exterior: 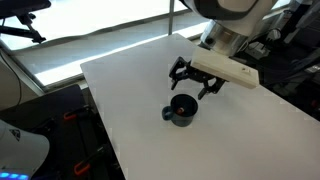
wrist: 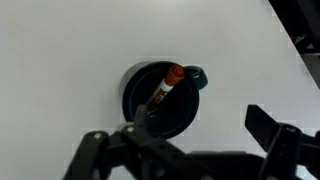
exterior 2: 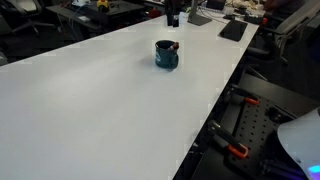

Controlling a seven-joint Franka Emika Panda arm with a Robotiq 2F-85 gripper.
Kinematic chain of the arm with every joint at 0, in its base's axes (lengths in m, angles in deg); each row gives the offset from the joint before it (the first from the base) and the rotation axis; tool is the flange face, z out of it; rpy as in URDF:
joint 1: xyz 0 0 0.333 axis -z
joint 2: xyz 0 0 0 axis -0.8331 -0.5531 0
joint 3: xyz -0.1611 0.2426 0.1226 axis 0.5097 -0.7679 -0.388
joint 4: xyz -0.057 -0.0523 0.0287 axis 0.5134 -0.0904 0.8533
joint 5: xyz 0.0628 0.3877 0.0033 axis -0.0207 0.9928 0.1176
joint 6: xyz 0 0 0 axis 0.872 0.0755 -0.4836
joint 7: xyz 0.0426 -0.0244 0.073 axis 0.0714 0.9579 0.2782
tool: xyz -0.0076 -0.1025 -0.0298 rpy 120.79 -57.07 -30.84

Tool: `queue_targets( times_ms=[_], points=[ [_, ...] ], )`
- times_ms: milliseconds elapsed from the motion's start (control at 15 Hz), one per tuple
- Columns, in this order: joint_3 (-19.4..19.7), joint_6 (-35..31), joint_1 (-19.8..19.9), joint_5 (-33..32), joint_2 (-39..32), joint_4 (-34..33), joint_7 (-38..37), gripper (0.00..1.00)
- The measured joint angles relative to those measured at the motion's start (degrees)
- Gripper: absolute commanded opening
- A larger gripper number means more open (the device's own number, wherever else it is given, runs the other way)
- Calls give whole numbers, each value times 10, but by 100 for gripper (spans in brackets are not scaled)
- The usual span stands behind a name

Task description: Put the sharpie on the table

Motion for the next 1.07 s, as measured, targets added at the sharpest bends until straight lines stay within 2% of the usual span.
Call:
queue_targets(
  times_ms=[267, 1067],
  points=[
    [-20, 30, 3, 0, -50, -40, 12, 100],
    [-21, 30, 21, 0, -67, -34, 8, 100]
  ],
)
